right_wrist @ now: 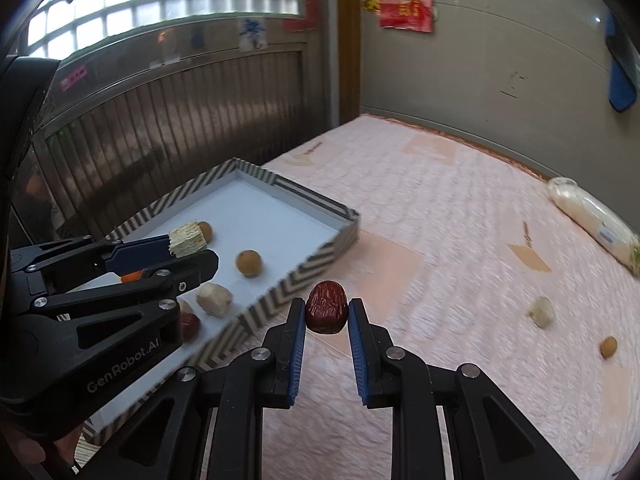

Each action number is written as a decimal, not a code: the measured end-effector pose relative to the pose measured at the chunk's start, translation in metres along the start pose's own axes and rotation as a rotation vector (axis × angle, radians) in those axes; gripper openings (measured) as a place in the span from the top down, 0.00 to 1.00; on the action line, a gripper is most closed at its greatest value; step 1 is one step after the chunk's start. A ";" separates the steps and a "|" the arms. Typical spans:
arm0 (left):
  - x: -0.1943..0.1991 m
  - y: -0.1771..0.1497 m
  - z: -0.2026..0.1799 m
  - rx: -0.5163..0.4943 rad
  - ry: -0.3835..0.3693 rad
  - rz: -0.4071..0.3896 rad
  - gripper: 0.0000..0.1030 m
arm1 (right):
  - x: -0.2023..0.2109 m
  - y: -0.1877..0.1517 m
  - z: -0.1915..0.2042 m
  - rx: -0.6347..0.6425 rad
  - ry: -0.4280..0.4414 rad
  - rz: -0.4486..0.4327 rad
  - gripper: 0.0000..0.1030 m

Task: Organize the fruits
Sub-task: 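Carry the beige chunk and red date over the white tray, then open both tools to drop the beige chunk and red date into the tray, then move both open tools back to the last items on the quilt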

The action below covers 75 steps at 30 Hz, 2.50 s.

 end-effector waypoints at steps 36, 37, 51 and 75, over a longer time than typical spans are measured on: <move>-0.031 -0.016 0.076 0.151 0.039 0.105 0.70 | -0.064 0.007 0.081 0.146 0.127 0.111 0.80; -0.031 -0.016 0.075 0.151 0.039 0.105 0.70 | -0.065 0.006 0.082 0.146 0.130 0.113 0.80; -0.036 -0.017 0.076 0.176 0.012 0.133 0.69 | -0.064 0.001 0.096 0.167 0.201 0.107 0.80; -0.023 -0.005 0.054 0.139 0.029 0.066 0.41 | -0.033 -0.005 0.057 0.095 0.165 0.070 0.79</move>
Point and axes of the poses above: each gripper's, at about its wrist camera, not at the fingertips, and x roughly against the way its jaws point, z to its left, y to its top, the point moved 6 cm from there along -x, roughly the way its jaws point, and after that the axes turned 1 degree about -z, right-handed, at the moved point
